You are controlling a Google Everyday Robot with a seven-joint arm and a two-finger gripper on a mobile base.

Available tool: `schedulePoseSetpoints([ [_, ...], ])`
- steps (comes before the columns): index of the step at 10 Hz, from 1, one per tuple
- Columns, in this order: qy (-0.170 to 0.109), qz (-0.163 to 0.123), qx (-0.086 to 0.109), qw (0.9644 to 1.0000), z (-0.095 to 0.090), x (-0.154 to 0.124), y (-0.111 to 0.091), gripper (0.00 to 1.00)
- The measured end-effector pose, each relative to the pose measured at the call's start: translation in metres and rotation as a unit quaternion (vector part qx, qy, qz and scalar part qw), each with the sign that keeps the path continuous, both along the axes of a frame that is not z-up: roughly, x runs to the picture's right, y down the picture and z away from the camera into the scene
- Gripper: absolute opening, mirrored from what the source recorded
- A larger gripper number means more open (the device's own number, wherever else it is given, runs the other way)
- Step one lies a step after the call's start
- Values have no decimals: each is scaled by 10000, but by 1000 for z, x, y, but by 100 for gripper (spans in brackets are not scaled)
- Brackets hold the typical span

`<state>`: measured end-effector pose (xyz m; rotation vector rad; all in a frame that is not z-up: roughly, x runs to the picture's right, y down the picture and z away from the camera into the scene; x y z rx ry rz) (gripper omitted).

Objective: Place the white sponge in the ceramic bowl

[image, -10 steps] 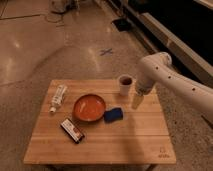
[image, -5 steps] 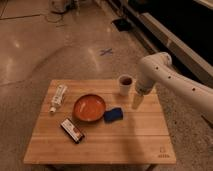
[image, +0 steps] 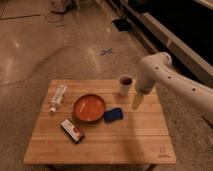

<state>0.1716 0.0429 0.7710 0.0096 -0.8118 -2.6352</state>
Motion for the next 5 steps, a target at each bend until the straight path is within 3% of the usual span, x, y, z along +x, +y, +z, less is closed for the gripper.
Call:
schedulePoseSetpoints([
  [2,4,-21,3,10000,1,0,0,80],
  [5,-300,-535,-227,9979,34,-48,33,80],
])
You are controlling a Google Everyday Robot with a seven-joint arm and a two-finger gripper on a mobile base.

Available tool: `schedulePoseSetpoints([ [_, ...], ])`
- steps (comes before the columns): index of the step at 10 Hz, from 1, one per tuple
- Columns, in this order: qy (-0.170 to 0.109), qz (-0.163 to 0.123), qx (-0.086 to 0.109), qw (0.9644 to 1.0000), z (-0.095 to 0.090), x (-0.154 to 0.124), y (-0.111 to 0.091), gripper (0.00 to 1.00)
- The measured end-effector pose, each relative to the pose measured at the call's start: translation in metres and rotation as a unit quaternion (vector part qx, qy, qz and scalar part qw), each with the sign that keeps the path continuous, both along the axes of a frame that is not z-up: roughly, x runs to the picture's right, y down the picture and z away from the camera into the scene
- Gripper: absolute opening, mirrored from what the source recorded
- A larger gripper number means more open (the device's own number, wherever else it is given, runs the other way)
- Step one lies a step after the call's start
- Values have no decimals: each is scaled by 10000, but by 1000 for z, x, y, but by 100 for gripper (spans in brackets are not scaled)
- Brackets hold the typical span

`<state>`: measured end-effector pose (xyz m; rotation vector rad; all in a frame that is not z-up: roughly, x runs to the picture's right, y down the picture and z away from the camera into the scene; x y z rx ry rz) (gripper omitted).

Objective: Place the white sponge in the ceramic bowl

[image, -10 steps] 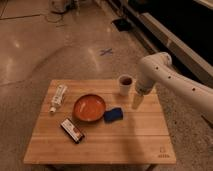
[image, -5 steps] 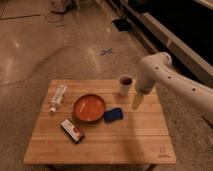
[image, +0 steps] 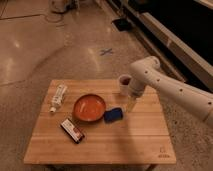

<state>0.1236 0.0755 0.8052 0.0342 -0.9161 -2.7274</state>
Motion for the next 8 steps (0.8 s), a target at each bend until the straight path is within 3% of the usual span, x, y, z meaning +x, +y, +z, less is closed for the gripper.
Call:
schedulePoseSetpoints([
  [2,-184,-313,-163,9992,27,-27,27,80],
  [4,-297,-485,-183,9982,49,-45,38,80],
  [8,-338,-519,-120,9980,86,-55,56,80],
])
